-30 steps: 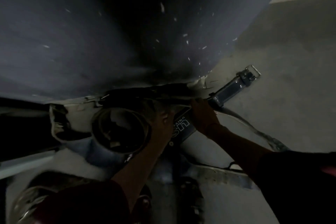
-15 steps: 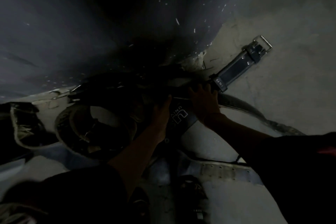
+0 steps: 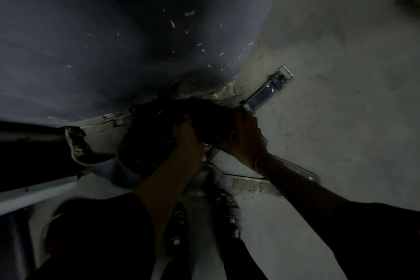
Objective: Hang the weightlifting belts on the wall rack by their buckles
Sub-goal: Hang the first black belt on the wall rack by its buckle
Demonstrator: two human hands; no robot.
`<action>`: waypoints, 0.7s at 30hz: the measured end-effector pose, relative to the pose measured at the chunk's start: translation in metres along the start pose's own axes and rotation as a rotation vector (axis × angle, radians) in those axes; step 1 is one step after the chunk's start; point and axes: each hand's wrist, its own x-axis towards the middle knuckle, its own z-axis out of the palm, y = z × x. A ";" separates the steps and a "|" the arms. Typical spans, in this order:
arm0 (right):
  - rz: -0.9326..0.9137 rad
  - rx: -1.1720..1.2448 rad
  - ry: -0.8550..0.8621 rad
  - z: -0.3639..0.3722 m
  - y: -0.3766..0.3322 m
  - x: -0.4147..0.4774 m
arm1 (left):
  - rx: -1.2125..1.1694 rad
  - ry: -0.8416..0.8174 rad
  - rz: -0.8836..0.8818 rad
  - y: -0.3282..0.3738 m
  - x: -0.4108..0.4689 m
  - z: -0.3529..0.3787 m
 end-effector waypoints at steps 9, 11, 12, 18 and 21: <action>0.017 0.661 0.002 -0.111 -0.101 -0.075 | 0.262 -0.181 0.313 0.079 -0.161 -0.004; -0.009 0.867 0.027 -0.141 -0.127 -0.101 | 0.275 -0.232 0.343 0.107 -0.204 0.002; -0.004 0.984 0.027 -0.157 -0.143 -0.114 | 0.273 -0.258 0.364 0.123 -0.229 0.007; -0.096 1.201 0.059 -0.257 -0.233 -0.195 | 0.321 -0.395 0.599 0.200 -0.372 0.010; -0.140 1.183 0.123 -0.304 -0.267 -0.232 | 0.302 -0.438 0.667 0.217 -0.440 0.003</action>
